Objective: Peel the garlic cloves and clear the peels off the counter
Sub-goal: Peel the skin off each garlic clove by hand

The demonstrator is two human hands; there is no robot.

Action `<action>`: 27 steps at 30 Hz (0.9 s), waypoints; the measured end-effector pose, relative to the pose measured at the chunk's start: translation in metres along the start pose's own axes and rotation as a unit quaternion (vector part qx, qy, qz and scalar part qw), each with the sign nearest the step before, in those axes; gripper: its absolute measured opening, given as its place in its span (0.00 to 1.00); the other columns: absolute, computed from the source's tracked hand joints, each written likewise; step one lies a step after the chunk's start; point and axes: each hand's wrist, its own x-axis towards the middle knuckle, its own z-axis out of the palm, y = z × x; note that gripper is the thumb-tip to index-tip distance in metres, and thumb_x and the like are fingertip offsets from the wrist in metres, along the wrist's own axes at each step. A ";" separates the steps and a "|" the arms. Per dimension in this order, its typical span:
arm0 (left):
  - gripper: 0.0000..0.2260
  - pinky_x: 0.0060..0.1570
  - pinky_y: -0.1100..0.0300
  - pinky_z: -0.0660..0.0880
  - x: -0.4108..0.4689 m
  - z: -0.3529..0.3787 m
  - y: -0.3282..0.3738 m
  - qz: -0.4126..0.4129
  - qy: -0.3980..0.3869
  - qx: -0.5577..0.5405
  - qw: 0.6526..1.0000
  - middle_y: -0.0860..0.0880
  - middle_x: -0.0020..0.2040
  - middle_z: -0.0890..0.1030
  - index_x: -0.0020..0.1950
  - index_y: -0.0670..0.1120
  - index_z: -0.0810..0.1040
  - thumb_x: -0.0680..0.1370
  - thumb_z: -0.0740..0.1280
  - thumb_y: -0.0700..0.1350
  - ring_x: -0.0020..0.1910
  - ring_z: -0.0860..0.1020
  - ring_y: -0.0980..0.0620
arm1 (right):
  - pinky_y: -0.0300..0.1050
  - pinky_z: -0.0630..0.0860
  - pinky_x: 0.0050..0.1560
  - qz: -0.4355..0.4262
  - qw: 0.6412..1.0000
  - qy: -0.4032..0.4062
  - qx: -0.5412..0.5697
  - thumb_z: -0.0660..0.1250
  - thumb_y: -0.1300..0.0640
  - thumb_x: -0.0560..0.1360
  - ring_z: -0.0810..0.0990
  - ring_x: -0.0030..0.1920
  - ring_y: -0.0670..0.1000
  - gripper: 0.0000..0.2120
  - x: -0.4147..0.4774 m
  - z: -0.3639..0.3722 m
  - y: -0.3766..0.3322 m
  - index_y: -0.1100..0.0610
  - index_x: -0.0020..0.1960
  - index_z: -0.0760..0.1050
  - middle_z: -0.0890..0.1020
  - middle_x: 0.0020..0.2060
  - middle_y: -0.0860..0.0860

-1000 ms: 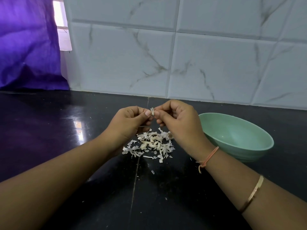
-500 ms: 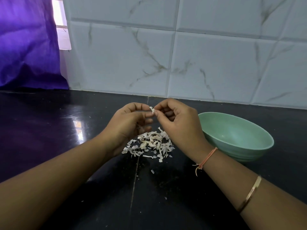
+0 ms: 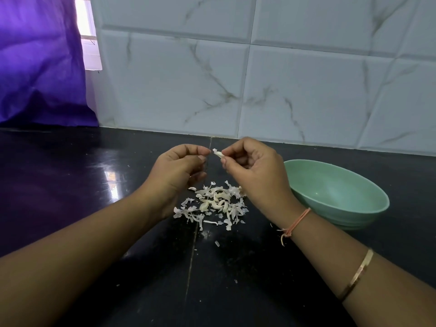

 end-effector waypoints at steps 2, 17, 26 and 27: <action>0.07 0.37 0.66 0.77 0.000 0.001 -0.001 -0.004 -0.001 0.010 1.000 0.49 0.35 0.75 0.43 0.45 0.79 0.76 0.64 0.36 0.35 0.73 0.57 | 0.47 0.80 0.44 0.009 1.000 -0.003 0.011 0.70 0.65 0.71 0.81 0.38 0.52 0.07 0.001 0.000 -0.001 0.54 0.39 0.78 0.82 0.34 0.50; 0.03 0.36 0.70 0.75 -0.005 0.002 0.001 0.010 -0.031 0.000 0.999 0.53 0.33 0.78 0.41 0.44 0.80 0.73 0.67 0.40 0.33 0.75 0.61 | 0.45 0.80 0.46 0.084 0.993 -0.048 0.067 0.72 0.62 0.70 0.80 0.39 0.47 0.08 0.000 0.000 -0.001 0.54 0.47 0.77 0.81 0.38 0.50; 0.02 0.35 0.66 0.73 -0.006 0.002 0.002 0.000 -0.021 0.049 0.999 0.48 0.35 0.75 0.39 0.44 0.79 0.72 0.70 0.41 0.34 0.73 0.57 | 0.43 0.80 0.38 0.083 0.993 -0.043 0.073 0.69 0.63 0.73 0.79 0.33 0.50 0.03 0.000 -0.003 -0.001 0.59 0.41 0.78 0.81 0.33 0.52; 0.03 0.35 0.65 0.72 -0.006 0.002 0.002 0.009 -0.022 0.067 0.997 0.46 0.36 0.74 0.39 0.44 0.79 0.72 0.69 0.41 0.34 0.71 0.56 | 0.45 0.80 0.38 0.067 0.996 -0.034 0.039 0.69 0.62 0.73 0.80 0.34 0.52 0.03 0.000 -0.003 -0.001 0.58 0.40 0.78 0.81 0.33 0.52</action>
